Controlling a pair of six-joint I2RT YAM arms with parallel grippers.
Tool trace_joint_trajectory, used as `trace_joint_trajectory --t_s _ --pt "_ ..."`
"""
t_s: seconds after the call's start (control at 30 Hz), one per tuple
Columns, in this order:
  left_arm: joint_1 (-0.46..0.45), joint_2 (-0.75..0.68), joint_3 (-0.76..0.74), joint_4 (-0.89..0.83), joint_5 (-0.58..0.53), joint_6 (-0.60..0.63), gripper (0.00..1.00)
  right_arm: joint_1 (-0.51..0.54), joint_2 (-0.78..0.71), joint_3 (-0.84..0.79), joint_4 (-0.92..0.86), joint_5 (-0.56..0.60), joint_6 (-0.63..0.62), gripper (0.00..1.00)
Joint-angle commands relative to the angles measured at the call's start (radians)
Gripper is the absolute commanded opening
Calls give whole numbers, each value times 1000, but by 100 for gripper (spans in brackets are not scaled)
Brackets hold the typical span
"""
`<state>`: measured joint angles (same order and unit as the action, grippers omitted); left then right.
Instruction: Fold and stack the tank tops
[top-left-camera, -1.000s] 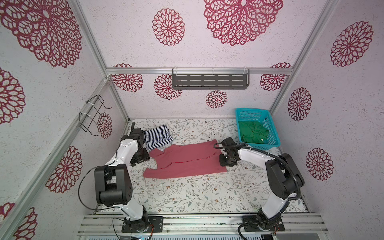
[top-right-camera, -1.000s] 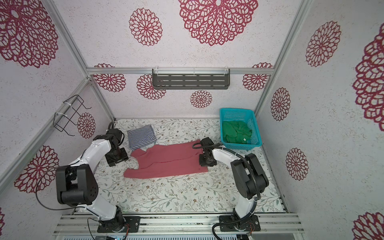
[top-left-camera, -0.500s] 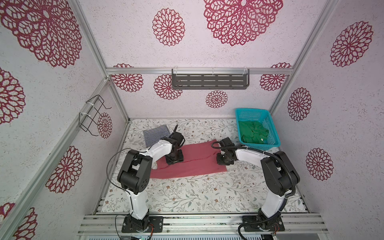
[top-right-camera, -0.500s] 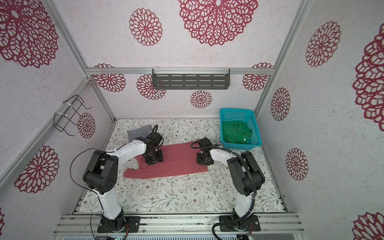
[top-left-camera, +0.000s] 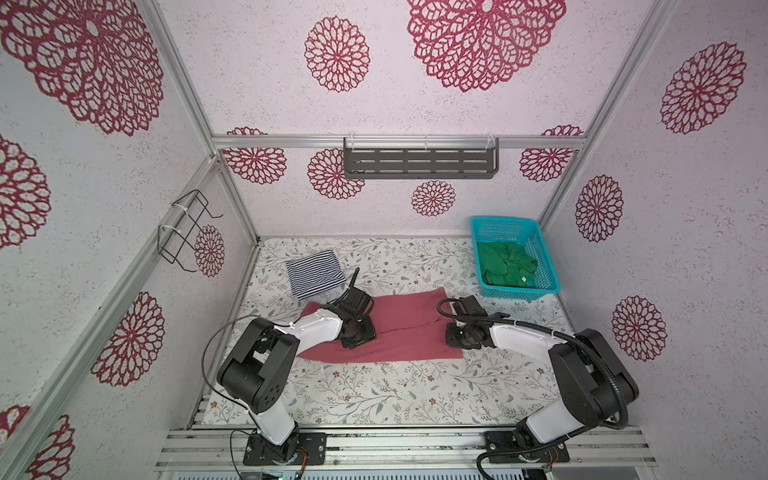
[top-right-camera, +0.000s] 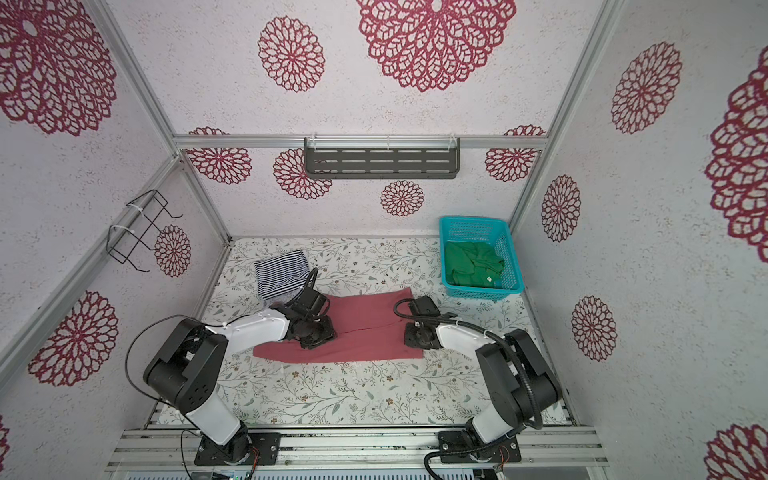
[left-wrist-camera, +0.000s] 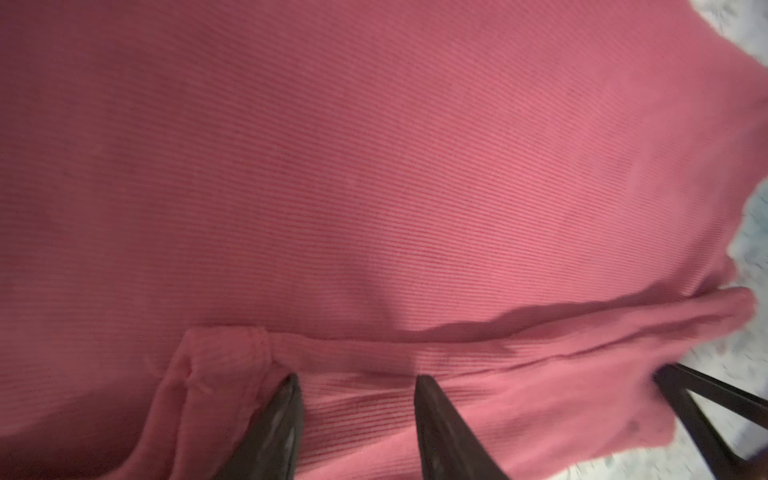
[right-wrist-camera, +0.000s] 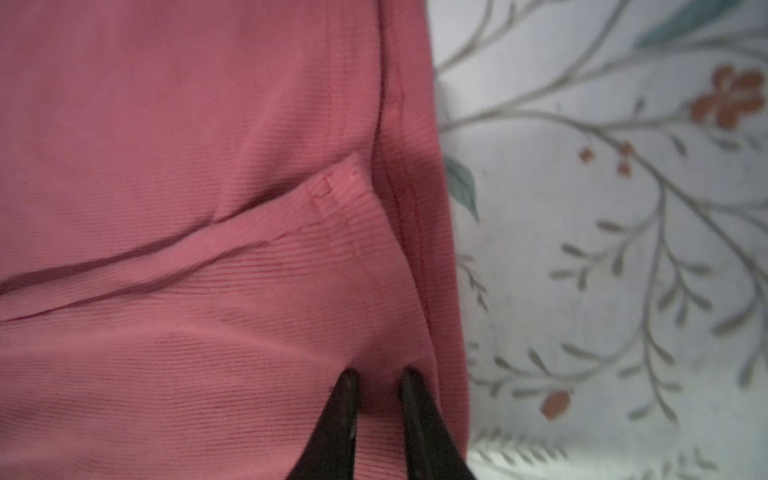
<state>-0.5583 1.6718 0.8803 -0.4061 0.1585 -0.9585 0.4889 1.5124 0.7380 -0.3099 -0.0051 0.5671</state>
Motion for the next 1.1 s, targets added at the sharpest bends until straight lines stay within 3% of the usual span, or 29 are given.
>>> trace_joint_trajectory --t_s 0.0,0.17,0.23,0.37,0.53,0.8,1.07 --pt "-44 -24 -45 -172 82 -51 49 -7 -46 -24 -264 21 19 25" --pt "113 -72 244 -381 47 189 56 -60 -81 212 -361 13 -118 32" --pt "173 -32 376 -433 24 304 56 -86 -56 304 -357 -6 -188 37" --pt "238 86 522 -450 -45 465 54 -98 20 428 -316 -7 -308 38" --pt "252 207 582 -386 -59 560 51 -127 114 531 -308 -20 -387 36" --pt "244 282 572 -273 -56 690 49 -183 218 585 -250 -62 -439 36" --pt "233 369 562 -252 2 683 46 -186 340 681 -236 -65 -480 37"
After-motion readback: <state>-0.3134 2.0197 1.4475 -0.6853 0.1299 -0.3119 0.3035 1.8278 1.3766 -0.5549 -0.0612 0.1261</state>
